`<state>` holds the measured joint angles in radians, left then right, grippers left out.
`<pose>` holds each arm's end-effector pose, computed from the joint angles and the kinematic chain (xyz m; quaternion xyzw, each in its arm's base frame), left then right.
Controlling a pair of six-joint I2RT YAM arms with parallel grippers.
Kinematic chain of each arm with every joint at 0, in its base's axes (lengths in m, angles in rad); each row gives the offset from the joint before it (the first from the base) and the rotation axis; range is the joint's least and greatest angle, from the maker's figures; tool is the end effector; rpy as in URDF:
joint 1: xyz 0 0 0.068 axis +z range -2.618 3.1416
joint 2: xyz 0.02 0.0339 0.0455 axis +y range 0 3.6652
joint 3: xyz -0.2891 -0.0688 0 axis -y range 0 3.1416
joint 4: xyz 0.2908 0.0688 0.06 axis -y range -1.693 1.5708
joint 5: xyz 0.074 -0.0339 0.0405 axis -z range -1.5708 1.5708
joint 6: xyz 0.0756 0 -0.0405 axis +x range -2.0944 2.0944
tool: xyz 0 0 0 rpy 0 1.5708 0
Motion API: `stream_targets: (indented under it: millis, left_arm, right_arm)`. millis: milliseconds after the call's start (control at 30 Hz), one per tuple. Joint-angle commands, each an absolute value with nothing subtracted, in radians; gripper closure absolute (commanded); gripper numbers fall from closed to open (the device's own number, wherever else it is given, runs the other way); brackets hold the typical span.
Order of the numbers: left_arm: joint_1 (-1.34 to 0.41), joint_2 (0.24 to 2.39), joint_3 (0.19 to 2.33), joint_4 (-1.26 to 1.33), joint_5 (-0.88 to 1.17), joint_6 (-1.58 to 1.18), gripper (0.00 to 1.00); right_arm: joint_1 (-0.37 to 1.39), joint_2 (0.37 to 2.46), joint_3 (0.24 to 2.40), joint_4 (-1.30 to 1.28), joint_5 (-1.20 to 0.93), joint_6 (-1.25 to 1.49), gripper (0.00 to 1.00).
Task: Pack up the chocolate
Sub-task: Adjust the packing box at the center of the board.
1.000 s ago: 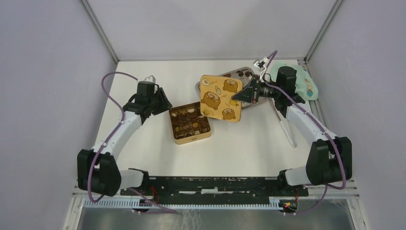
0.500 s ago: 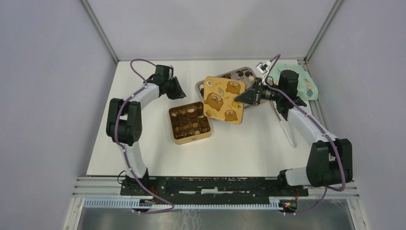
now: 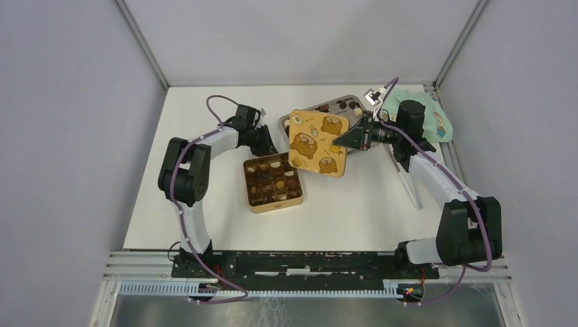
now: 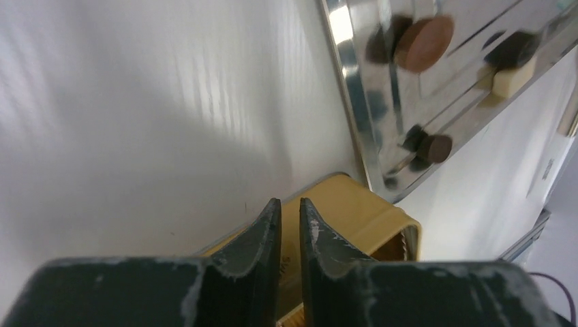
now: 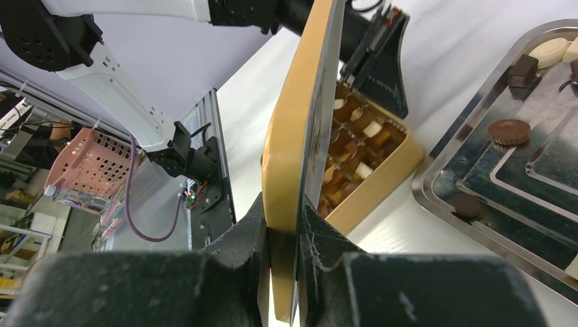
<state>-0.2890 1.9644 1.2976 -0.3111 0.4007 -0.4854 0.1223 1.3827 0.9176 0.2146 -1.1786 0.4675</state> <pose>0.4486 -0.1641 0.1287 -0.0340 0.9384 -0.2843 0.1932 0.3413 0.1123 0.2952 -0.2230 0.7054 0.5682 0.3602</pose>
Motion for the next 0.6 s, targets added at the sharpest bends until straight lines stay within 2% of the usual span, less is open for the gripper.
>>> stream_targets:
  millis: [0,200,333,567]
  left_arm:
    - [-0.335,1.895,1.211,-0.282,0.44,-0.465,0.78]
    - [-0.375,1.801,1.118,-0.231,0.405,-0.527,0.78]
    - [-0.377,1.697,1.137,-0.237,0.279,-0.567,0.74]
    - [-0.376,1.459,1.19,-0.273,0.051,-0.57,0.52]
  right_arm:
    - [0.119,1.347,0.908,0.27,-1.216,0.485,1.0]
    - [0.117,1.314,0.902,0.262,-1.247,0.488,1.0]
    - [0.118,1.297,0.887,0.225,-1.294,0.461,1.0]
    - [0.163,1.262,0.841,0.176,-1.296,0.427,1.0]
